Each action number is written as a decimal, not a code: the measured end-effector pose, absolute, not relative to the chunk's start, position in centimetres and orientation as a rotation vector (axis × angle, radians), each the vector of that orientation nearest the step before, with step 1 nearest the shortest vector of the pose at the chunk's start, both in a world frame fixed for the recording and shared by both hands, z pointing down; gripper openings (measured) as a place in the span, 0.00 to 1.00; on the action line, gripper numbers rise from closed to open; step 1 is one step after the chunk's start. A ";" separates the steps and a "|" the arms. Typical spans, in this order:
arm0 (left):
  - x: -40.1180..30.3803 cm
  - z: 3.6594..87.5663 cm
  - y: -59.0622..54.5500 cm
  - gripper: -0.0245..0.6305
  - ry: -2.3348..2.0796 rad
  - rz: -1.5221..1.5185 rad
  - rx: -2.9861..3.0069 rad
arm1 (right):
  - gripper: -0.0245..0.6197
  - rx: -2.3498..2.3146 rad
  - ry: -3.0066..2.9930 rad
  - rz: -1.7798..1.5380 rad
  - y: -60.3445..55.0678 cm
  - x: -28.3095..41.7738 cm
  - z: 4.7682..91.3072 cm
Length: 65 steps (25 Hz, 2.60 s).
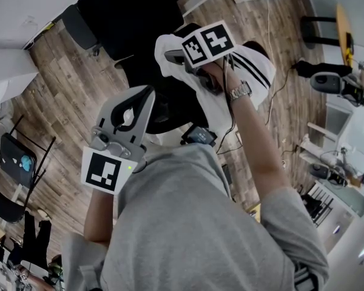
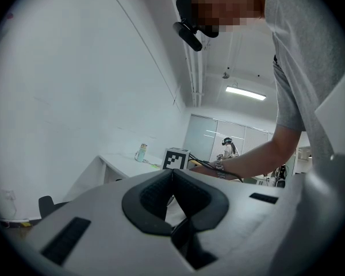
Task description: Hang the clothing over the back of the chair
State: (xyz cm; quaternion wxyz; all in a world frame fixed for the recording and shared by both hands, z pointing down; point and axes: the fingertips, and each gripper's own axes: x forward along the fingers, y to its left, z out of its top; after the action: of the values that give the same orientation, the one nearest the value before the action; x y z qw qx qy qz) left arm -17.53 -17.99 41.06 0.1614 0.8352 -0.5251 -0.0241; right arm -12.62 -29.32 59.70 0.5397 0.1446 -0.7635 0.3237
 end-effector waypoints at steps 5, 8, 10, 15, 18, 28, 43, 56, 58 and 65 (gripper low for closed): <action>-17.6 41.0 -17.6 0.09 -1.520 -0.062 2.383 | 0.50 0.398 -1.880 0.793 -30.5 -12.9 58.8; -17.5 40.8 -17.4 0.09 -1.525 -0.056 2.388 | 0.50 0.396 -1.912 0.790 -30.7 -13.2 58.3; -17.3 40.8 -17.3 0.09 -1.527 -0.053 2.390 | 0.50 0.378 -1.935 0.777 -30.6 -13.6 57.9; -16.9 40.5 -17.1 0.09 -1.523 -0.045 2.397 | 0.50 0.322 -1.989 0.748 -29.9 -14.5 56.5; -16.7 40.3 -17.2 0.09 -1.524 -0.047 2.403 | 0.34 0.324 -2.028 0.752 -29.9 -14.8 55.3; -13.6 39.3 -16.9 0.09 -1.480 -0.022 2.462 | 0.10 0.466 -2.197 0.689 -31.2 -12.8 50.6; -9.3 37.8 -15.4 0.09 -1.439 -0.010 2.537 | 0.10 0.487 -2.483 0.542 -29.1 -10.5 43.4; -4.4 36.7 -13.8 0.09 -1.449 -0.002 2.557 | 0.09 0.551 -2.603 0.492 -26.9 -4.0 40.2; -3.5 36.4 -13.6 0.09 -1.451 0.000 2.570 | 0.09 0.555 -2.611 0.492 -26.5 -2.8 39.9; -0.7 35.9 -12.5 0.09 -1.471 0.011 2.568 | 0.09 0.602 -2.647 0.496 -25.0 1.6 38.6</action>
State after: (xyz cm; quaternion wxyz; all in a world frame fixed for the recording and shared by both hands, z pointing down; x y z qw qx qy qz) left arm -0.66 -12.55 35.86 0.0911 0.8640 -0.4951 0.0036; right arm 1.57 -24.99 38.57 0.1897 0.2140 -0.9419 0.1763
